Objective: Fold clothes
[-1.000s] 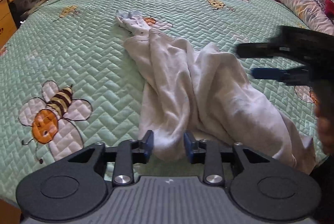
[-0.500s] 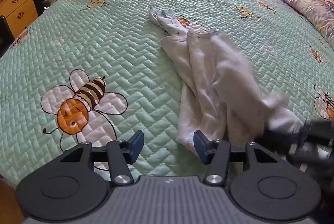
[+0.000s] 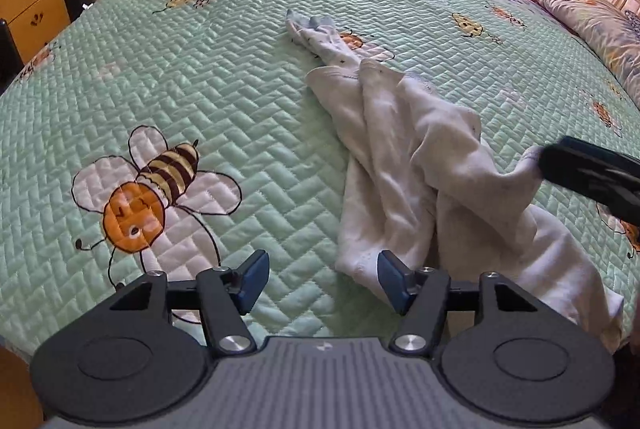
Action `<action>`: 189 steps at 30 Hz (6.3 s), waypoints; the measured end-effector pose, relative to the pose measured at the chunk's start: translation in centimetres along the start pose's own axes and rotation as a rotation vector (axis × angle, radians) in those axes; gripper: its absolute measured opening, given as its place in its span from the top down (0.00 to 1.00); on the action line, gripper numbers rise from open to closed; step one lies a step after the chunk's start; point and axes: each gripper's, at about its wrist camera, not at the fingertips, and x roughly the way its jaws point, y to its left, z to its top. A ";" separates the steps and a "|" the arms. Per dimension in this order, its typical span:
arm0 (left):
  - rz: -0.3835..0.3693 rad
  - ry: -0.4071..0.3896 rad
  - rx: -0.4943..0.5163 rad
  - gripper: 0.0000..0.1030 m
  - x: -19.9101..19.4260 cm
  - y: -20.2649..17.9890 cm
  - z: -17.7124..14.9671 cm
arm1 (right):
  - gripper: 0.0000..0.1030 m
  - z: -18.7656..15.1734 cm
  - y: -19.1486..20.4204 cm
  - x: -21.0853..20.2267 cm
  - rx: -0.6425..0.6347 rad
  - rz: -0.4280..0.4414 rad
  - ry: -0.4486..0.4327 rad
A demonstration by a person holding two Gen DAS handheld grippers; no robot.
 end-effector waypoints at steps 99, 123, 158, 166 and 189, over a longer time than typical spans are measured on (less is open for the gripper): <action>0.056 -0.004 0.135 0.92 3.6 -1.8 -1.9 | 0.59 -3.0 -4.4 7.5 0.897 0.108 0.163; 0.043 -0.226 0.023 0.32 -1.7 -1.8 3.3 | 0.95 -0.1 -5.7 -3.1 0.663 0.241 -0.238; 0.094 -0.039 0.102 0.18 6.2 -2.7 7.5 | 0.95 -2.7 -6.3 -5.1 0.556 0.232 -0.187; 0.145 0.076 0.002 1.00 8.2 -0.4 5.9 | 0.95 -2.6 -7.0 -6.2 0.527 0.150 -0.204; 0.042 -0.004 0.023 0.75 0.5 0.9 0.3 | 0.54 -1.4 -2.2 2.9 0.569 0.124 0.145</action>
